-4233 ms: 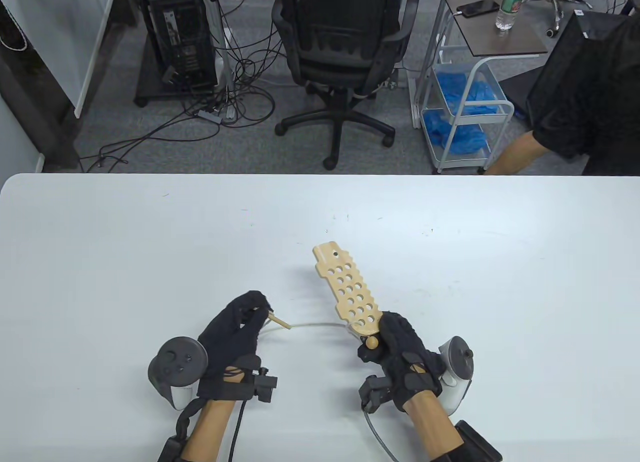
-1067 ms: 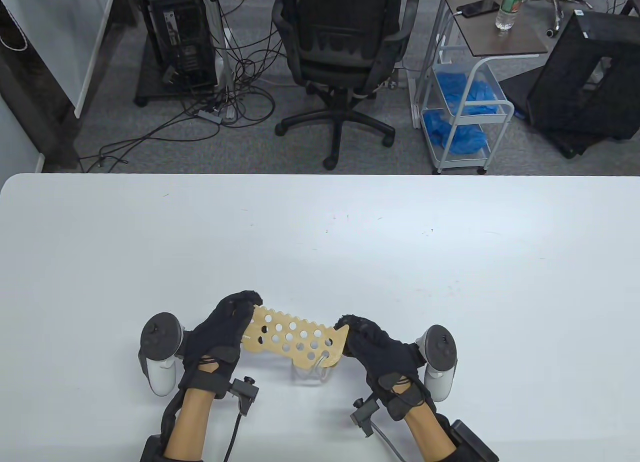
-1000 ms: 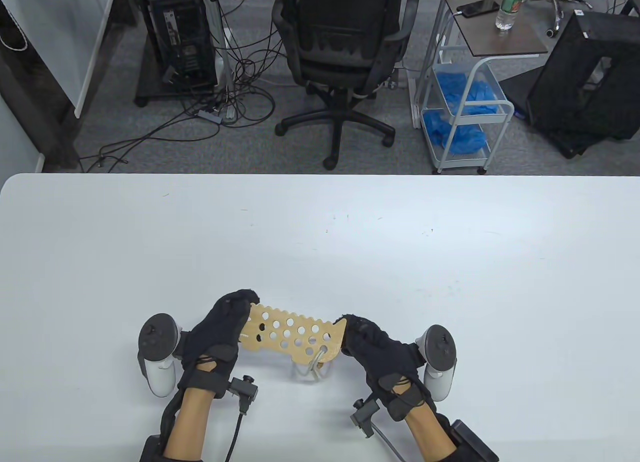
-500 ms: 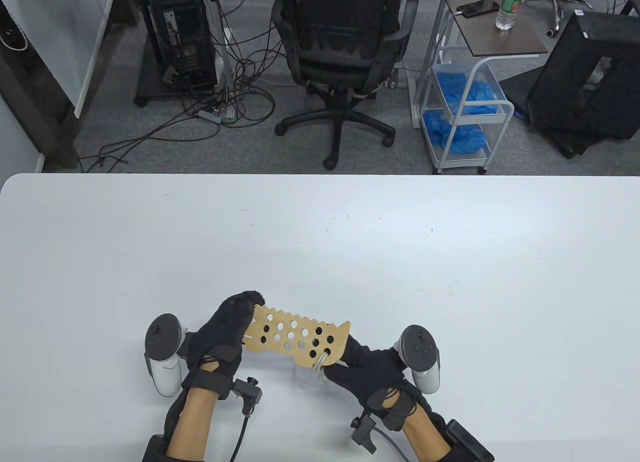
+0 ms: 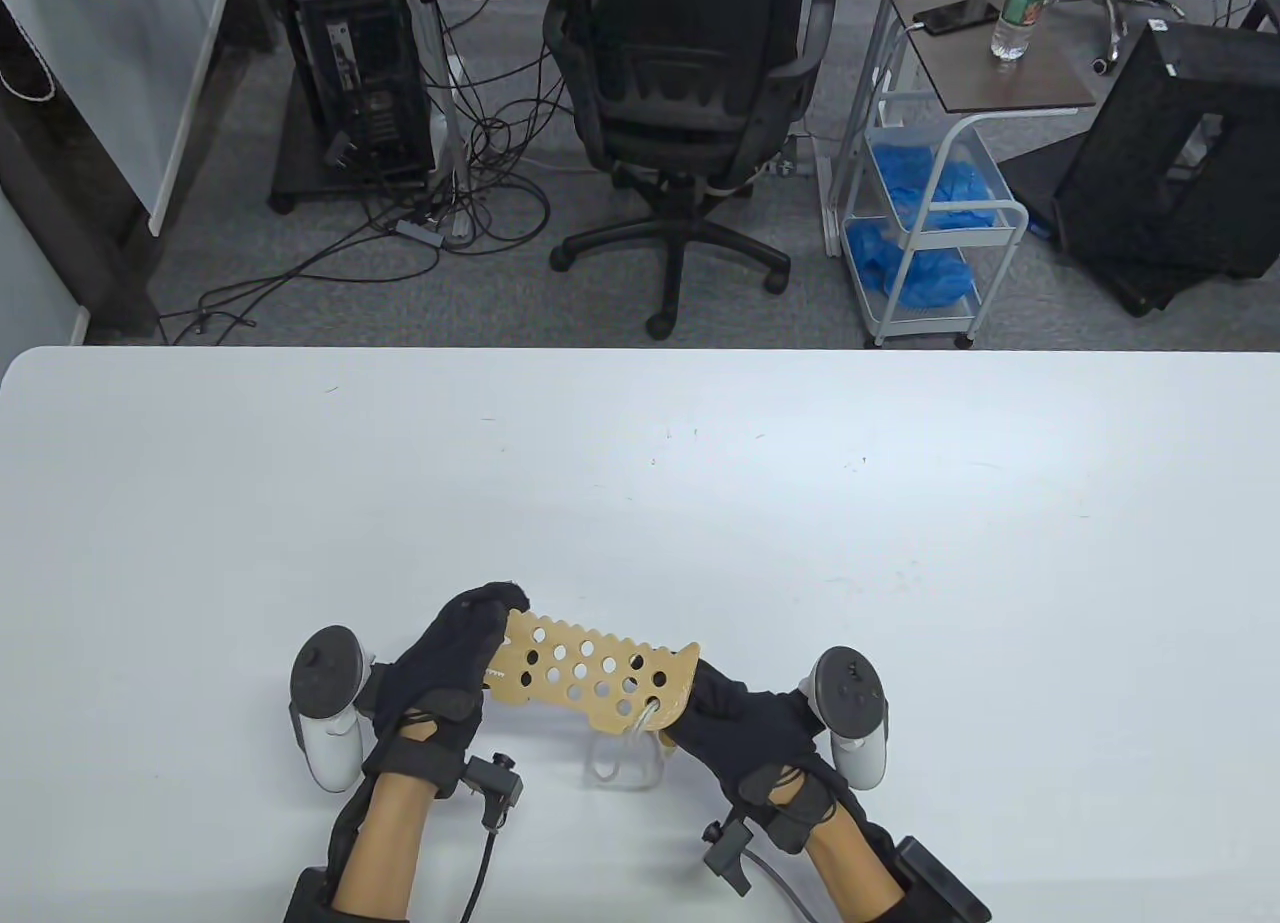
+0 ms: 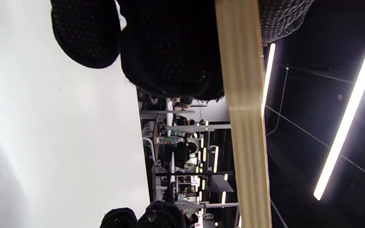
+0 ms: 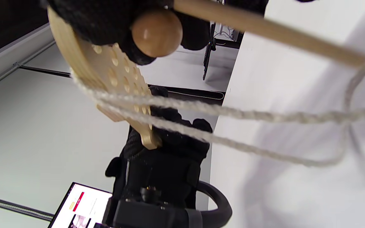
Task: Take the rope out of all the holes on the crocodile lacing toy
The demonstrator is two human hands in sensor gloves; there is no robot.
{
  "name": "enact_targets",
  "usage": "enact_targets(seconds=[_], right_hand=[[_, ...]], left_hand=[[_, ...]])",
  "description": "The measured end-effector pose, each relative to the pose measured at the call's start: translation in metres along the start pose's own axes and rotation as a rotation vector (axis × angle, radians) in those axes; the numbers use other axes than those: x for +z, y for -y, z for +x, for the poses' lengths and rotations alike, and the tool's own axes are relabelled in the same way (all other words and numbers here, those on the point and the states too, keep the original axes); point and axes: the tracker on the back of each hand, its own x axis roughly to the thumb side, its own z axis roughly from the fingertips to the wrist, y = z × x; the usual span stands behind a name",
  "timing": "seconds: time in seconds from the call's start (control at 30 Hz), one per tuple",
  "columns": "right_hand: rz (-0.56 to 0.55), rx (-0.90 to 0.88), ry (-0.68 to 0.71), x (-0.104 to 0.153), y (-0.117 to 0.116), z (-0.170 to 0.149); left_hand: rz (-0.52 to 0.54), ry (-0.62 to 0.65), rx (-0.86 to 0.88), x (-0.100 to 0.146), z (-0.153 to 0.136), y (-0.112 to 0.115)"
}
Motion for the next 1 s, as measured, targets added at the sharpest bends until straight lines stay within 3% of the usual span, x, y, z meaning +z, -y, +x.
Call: enact_targets(seconds=[0.53,0.7,1.0], right_hand=[[-0.262,-0.23,-0.063,0.004,0.051,-0.017],[-0.364,-0.388,-0.065,0.009,0.07,-0.022],[-0.45,-0.61,-0.023,0.015,0.091,-0.024]], left_hand=[[0.098,-0.062,0.026,-0.001,-0.018,-0.023],[0.137,-0.091,0.04,0.0,-0.025,-0.032],[0.194,-0.118,0.042,0.002,-0.032,-0.044]])
